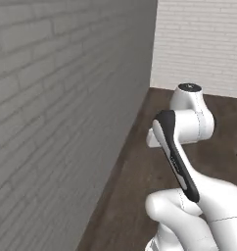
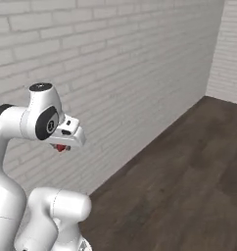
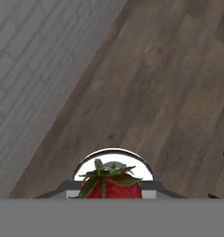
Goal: Take the strawberry from the fridge and place it on top of the pancake, located on the dining counter.
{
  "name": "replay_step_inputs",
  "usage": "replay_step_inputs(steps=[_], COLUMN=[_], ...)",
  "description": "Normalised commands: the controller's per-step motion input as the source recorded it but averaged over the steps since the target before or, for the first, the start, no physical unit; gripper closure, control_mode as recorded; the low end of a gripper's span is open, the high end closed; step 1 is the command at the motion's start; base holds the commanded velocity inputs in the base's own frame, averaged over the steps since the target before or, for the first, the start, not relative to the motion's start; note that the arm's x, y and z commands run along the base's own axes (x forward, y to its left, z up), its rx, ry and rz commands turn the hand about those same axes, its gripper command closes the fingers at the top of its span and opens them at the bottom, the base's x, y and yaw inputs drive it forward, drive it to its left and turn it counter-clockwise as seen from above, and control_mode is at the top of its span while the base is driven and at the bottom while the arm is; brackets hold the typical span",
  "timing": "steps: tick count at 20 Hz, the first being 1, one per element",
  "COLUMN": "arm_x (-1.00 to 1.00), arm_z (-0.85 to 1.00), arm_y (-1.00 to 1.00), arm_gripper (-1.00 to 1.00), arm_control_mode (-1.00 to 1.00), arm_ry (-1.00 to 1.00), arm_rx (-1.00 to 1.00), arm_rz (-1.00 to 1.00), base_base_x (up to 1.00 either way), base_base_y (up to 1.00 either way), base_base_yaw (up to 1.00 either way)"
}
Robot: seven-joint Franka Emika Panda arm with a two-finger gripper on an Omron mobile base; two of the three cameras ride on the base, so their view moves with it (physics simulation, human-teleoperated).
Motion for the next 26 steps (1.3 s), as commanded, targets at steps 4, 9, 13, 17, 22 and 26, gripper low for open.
replay_step_inputs(steps=[4, 9, 13, 17, 22, 26], arm_x=[0.00, 0.00, 0.00, 0.00, 0.00, 0.00], arm_z=[0.00, 0.00, 0.00, 0.00, 0.00, 0.00], arm_y=[0.00, 0.00, 0.00, 0.00, 0.00, 0.00], arm_gripper=[1.00, 1.00, 1.00, 1.00, 1.00, 1.00], arm_control_mode=[1.00, 1.00, 1.00, 1.00, 1.00, 1.00], arm_ry=[0.00, 0.00, 0.00, 0.00, 0.00, 0.00], arm_rx=[0.00, 0.00, 0.00, 0.00, 0.00, 0.00], arm_rz=[0.00, 0.00, 0.00, 0.00, 0.00, 0.00], base_base_x=[0.32, 0.26, 0.20, 0.26, 0.21, 0.21], base_base_y=[0.00, 0.00, 0.00, 0.00, 0.00, 0.00], base_base_yaw=[-0.86, -0.88, -0.90, -0.88, -0.89, -0.89])
